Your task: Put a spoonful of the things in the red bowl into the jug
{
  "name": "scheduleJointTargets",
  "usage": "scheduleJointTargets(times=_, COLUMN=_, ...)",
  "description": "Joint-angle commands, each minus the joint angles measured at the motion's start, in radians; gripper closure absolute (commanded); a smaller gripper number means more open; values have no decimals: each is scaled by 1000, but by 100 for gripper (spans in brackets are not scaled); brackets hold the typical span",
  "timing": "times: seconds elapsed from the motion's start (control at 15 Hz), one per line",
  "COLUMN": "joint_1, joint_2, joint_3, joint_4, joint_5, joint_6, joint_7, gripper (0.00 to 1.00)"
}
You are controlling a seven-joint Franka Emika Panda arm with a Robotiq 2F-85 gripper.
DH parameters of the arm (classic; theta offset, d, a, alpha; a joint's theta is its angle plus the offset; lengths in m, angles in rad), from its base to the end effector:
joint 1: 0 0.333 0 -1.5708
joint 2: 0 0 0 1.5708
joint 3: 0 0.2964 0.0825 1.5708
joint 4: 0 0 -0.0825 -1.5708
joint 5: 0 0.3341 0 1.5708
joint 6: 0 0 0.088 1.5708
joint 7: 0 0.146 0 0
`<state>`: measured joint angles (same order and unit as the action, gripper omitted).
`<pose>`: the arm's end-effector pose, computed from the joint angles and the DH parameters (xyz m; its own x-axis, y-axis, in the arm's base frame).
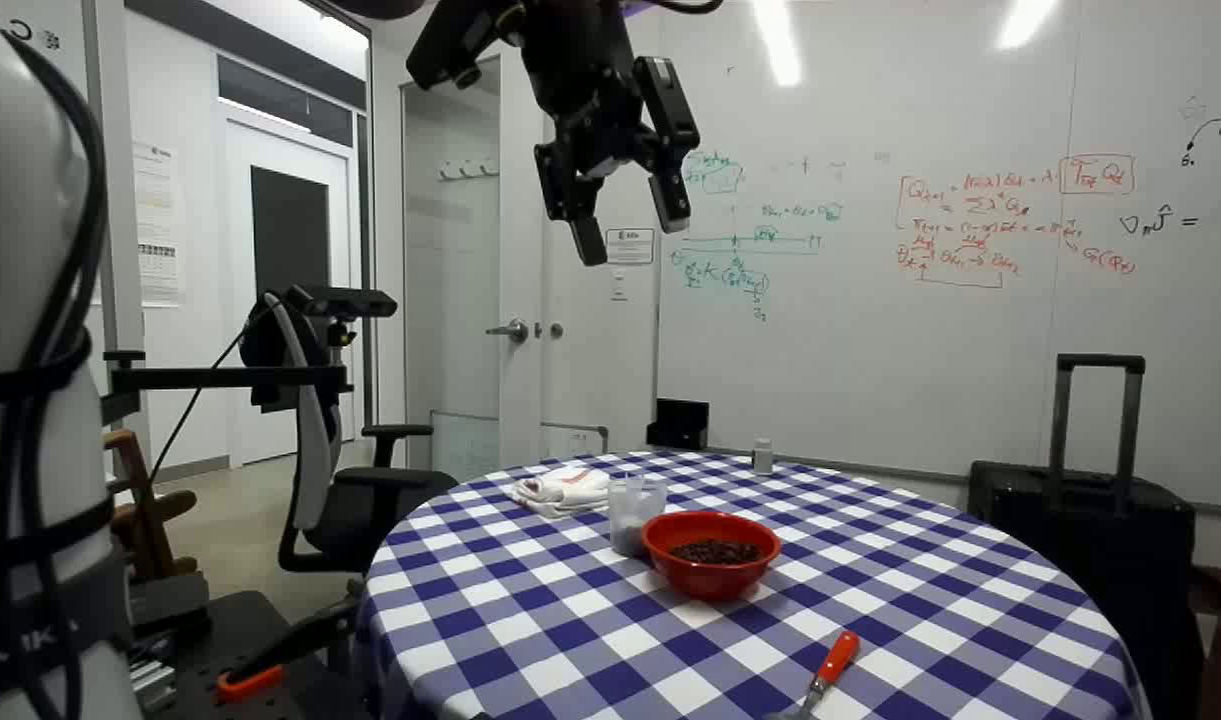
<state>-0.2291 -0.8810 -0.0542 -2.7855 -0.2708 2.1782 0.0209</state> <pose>0.2756 -0.0983 0.4383 0.9564 -0.1320 0.2605 -0.1889 -0.9600 0.2068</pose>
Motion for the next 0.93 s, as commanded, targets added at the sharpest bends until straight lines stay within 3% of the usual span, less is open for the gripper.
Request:
scheduleJointTargets(times=0.0, joint_1=5, joint_2=1, joint_3=-3, joint_4=0, joint_5=-3, joint_6=-6, joint_7=3, gripper=0)
scheduleJointTargets(times=0.4, joint_1=2, joint_2=117, joint_3=5, joint_4=35, joint_5=-39, joint_6=74, joint_7=-4, gripper=0)
scheduleJointTargets(times=0.67, joint_1=-5, joint_2=345, joint_3=3, joint_4=131, joint_5=-99, joint_6=209, joint_7=-25, gripper=0)
scheduleJointTargets(times=0.87, joint_1=-8, joint_2=511, joint_3=3, joint_4=235, joint_5=-135, joint_6=241, joint_7=-32, gripper=0)
